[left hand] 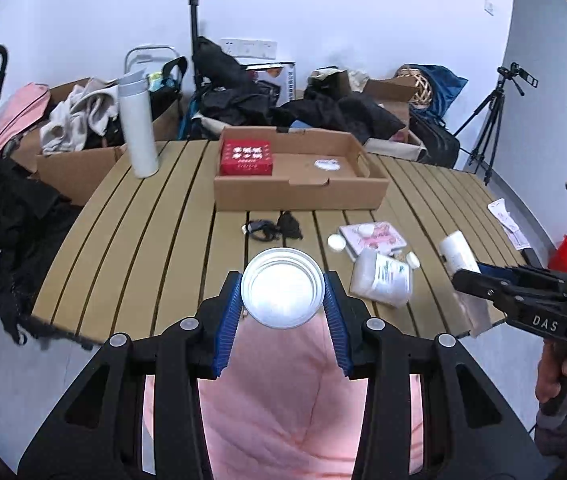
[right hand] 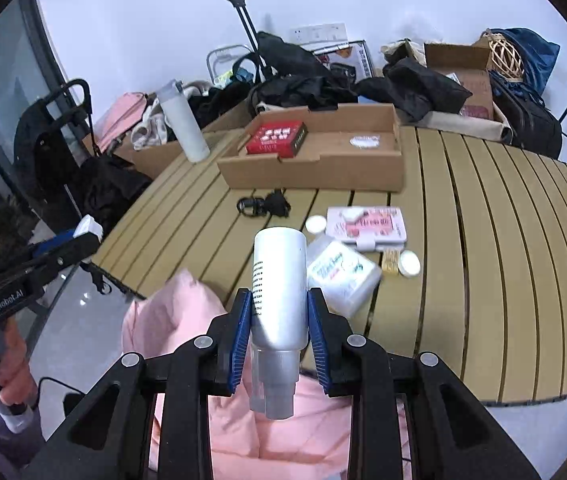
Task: Organize objects
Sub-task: 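Carry the white tube into the tray with the right gripper while the left gripper holds the lid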
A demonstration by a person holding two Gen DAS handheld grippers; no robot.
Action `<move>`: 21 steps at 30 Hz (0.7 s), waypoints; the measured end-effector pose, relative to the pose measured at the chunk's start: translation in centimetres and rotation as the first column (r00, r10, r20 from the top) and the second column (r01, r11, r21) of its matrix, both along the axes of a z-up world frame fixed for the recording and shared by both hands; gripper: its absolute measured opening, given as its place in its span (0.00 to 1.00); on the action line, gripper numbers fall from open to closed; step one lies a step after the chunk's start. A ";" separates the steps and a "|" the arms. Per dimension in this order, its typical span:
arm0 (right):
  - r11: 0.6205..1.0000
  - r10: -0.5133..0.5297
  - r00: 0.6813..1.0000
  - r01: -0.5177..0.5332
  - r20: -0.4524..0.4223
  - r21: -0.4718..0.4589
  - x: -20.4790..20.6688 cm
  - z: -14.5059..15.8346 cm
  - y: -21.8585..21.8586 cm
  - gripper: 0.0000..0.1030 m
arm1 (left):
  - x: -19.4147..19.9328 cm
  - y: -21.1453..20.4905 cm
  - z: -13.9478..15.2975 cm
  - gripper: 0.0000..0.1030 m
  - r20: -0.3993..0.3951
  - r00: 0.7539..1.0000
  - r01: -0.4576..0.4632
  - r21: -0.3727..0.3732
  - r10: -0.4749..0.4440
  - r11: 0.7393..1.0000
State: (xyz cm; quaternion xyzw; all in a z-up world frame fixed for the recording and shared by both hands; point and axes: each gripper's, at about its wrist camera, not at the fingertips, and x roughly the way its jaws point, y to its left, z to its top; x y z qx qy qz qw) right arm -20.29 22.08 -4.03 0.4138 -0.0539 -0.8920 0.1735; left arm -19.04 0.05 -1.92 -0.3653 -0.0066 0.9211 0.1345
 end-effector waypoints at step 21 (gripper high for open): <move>0.946 0.283 0.930 -0.311 0.236 0.092 -36.0 -8.5 -11.4 0.30 | -32.1 0.2 -9.5 0.58 0.293 0.956 0.003 -0.032 0.007 0.999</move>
